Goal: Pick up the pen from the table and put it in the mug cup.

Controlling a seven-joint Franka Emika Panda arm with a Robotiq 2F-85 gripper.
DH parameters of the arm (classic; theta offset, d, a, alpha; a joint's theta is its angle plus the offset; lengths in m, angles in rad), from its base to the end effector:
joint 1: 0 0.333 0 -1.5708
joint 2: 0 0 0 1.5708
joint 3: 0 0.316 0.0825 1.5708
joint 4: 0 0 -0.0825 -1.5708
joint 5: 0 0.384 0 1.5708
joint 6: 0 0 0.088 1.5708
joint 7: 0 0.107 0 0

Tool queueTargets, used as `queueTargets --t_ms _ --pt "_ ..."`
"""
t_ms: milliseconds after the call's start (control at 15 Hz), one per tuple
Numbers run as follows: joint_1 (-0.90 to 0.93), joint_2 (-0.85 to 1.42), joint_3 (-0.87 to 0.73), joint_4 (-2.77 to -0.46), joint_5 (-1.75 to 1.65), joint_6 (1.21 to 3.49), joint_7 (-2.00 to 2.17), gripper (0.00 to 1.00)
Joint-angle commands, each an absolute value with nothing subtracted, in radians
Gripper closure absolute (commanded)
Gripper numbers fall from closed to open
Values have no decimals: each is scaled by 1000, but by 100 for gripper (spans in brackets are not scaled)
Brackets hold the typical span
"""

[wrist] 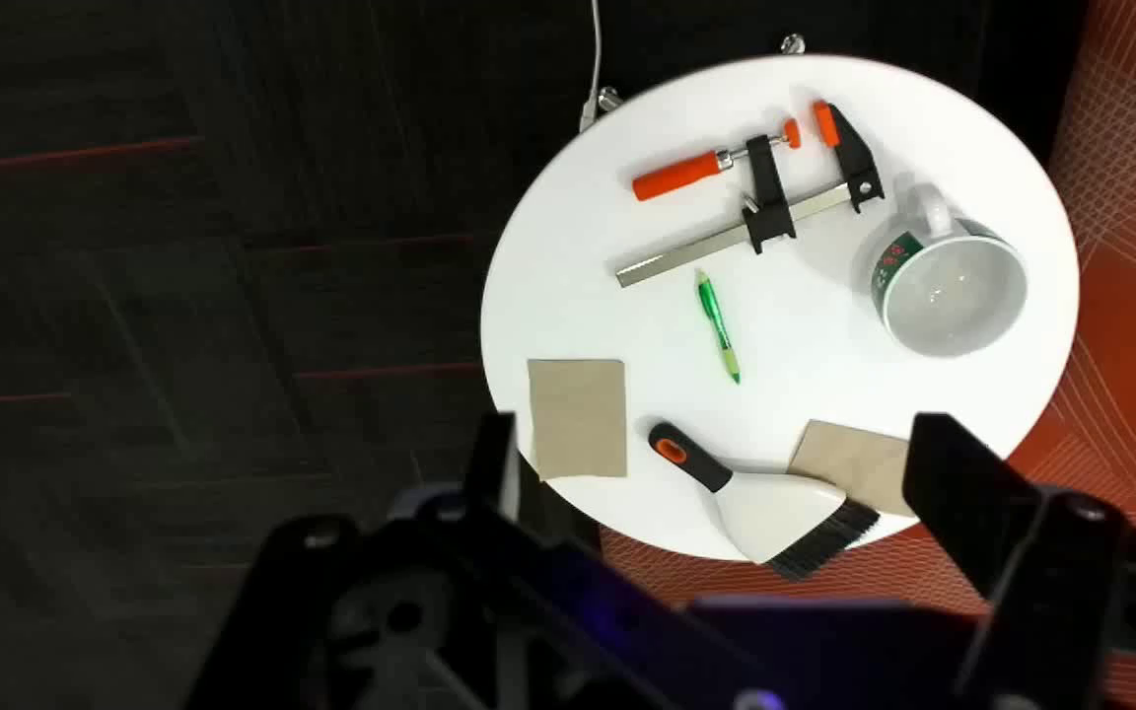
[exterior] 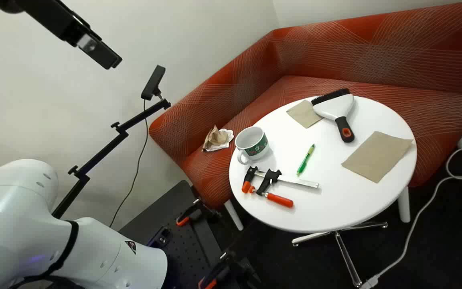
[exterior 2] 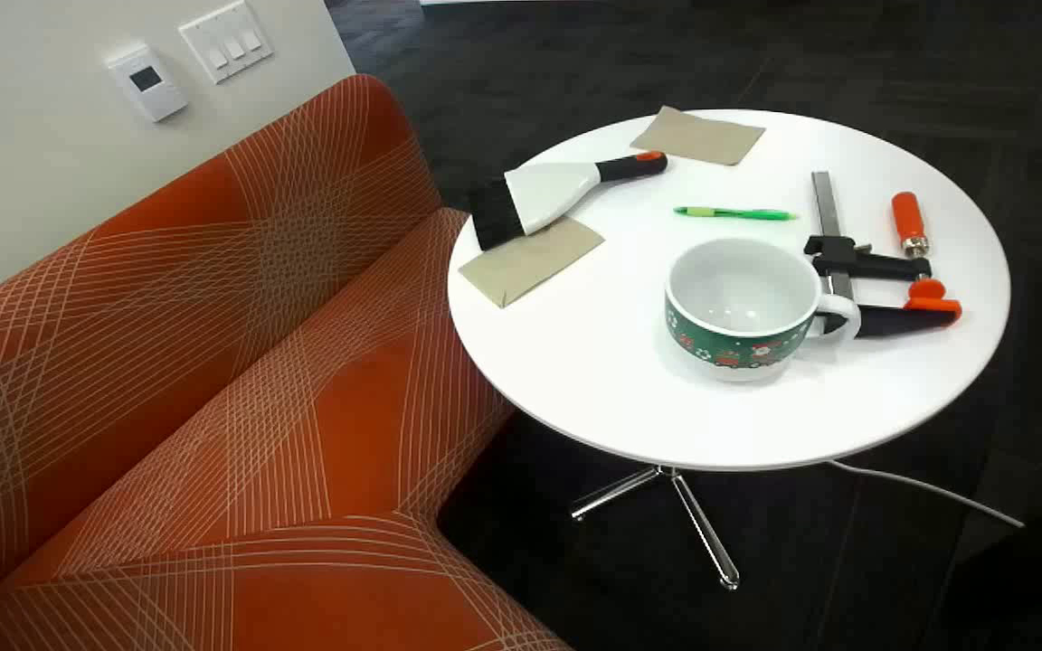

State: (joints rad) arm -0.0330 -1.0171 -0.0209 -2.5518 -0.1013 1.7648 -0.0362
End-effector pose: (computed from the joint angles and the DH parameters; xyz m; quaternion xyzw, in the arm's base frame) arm 0.2646 -0.0250 0.5818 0.9925 -0.0009 0.1129 0.0462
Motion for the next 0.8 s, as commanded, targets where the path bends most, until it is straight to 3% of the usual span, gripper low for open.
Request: queueTargets --t_ms 0,733 --pt "-29 -1016 -23 -2550 -104 1763 -33 0" --pt "-23 -1002 -26 -2552 -102 1779 -40 0"
